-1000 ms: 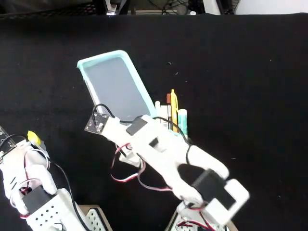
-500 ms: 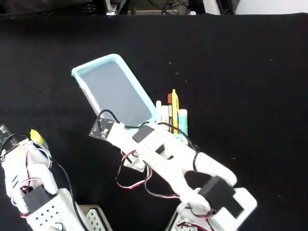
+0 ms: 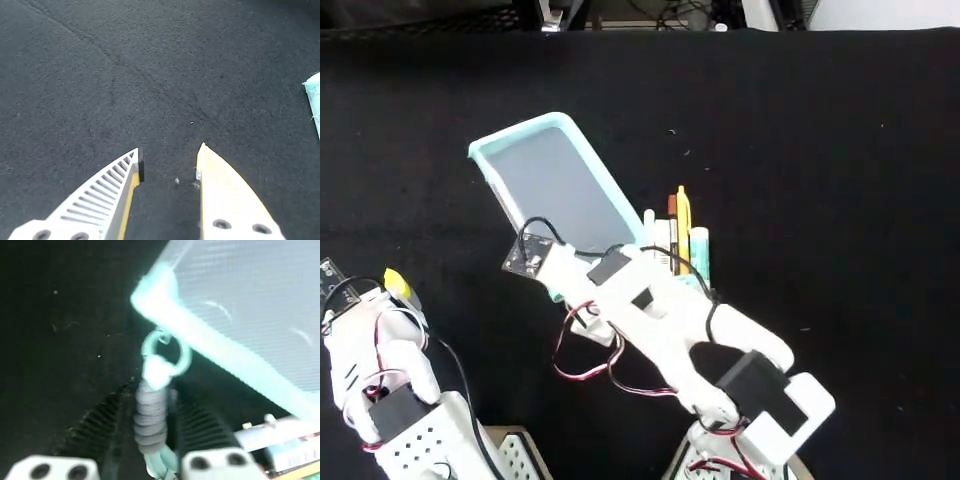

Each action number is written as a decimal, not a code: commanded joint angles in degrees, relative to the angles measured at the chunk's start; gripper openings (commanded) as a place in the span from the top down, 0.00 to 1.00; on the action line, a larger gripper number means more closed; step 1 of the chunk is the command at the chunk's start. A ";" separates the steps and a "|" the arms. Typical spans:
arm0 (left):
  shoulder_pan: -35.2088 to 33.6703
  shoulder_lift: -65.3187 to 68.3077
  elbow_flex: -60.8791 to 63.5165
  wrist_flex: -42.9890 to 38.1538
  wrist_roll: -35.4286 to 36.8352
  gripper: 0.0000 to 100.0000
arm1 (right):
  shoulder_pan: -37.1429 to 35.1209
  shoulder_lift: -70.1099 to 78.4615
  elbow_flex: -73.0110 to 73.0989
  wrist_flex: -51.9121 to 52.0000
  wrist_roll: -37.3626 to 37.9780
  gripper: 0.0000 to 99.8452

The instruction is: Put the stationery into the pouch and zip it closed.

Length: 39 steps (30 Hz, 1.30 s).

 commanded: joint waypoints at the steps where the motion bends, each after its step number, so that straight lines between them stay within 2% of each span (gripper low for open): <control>1: 0.92 -0.09 -0.31 -1.05 0.00 0.80 | -0.79 -3.47 -0.04 2.02 -1.41 0.99; 4: 5.76 0.26 -0.48 0.70 -3.96 0.80 | -0.79 -10.07 -0.04 3.34 -1.41 0.99; 8: 16.84 0.26 -1.19 6.15 -11.43 0.80 | 0.44 -20.44 -0.48 4.04 -1.58 0.99; 14: 23.87 1.49 -7.08 7.65 -12.40 0.80 | 5.01 -25.54 -4.53 4.04 -1.41 0.99; 18: 30.64 9.76 -13.93 6.68 -12.84 0.80 | 5.19 -24.22 -8.48 4.04 -1.76 0.99; 22: 35.38 26.20 -23.87 3.08 -8.44 0.80 | 5.36 -23.34 -8.48 3.60 -1.76 0.99; 27: 38.29 44.04 -28.97 -0.53 -2.55 0.80 | 5.36 -23.25 -8.22 3.60 -1.85 0.99; 33: 43.30 45.71 -29.49 1.93 11.60 0.80 | 5.98 -23.52 -6.37 1.41 -6.42 0.99; 39: 48.22 42.73 -26.59 1.76 13.80 0.80 | 7.30 -23.43 -6.20 0.70 -9.05 0.99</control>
